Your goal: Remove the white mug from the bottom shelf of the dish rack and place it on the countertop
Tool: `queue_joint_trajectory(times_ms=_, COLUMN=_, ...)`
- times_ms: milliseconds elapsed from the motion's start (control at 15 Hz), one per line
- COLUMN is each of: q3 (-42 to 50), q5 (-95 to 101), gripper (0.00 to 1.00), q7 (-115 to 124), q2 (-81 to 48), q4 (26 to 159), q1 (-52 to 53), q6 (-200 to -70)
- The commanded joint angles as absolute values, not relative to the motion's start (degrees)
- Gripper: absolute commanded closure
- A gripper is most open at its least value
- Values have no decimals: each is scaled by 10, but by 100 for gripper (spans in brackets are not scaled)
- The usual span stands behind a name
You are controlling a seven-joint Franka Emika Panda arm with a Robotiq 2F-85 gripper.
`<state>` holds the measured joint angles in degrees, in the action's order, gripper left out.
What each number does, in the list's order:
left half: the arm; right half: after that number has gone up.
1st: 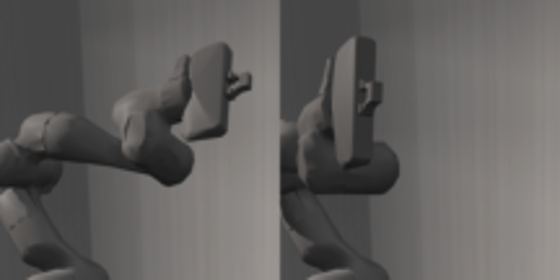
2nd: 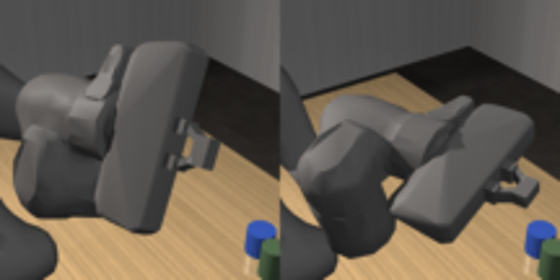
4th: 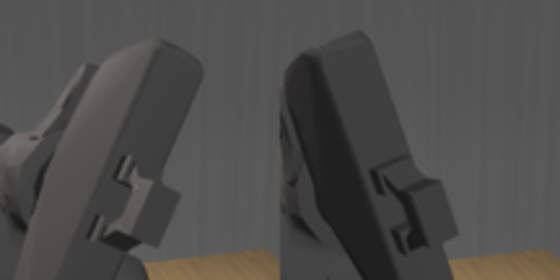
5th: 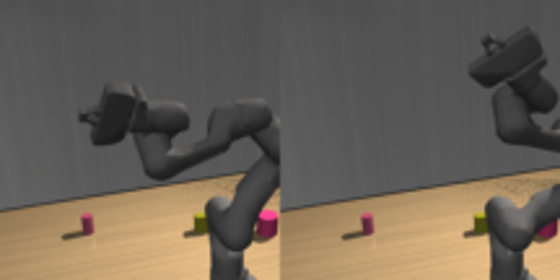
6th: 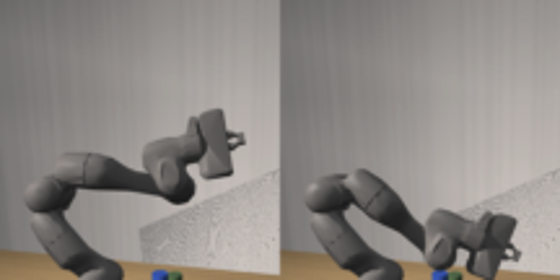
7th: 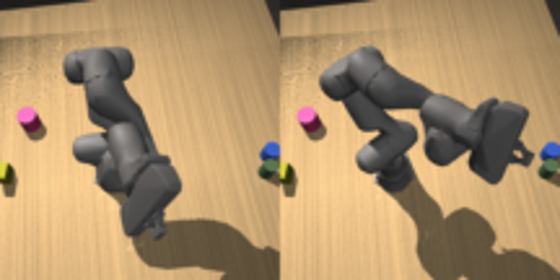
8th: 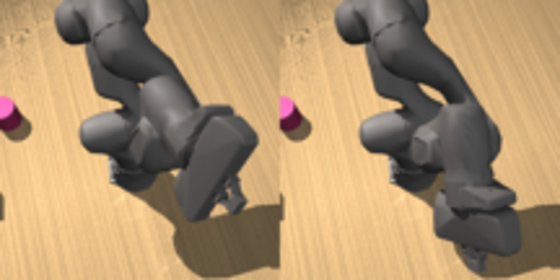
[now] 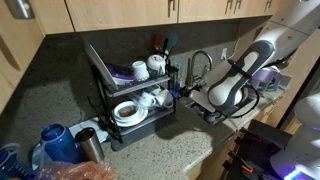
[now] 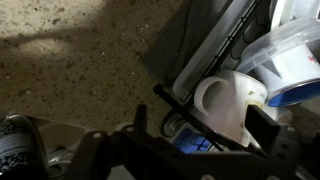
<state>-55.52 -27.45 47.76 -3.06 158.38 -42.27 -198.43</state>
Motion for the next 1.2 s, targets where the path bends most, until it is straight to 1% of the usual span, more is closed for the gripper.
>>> queue_joint_trajectory(times_ms=0, q3=-542, q5=-271, gripper=0, q7=489, q2=-33, q4=1575, q1=-416, q6=-1984)
queue_joint_trajectory(times_ms=1133, q3=-543, q5=-272, gripper=0, q7=476, q2=-47, q4=1581, q1=-412, q6=-1983)
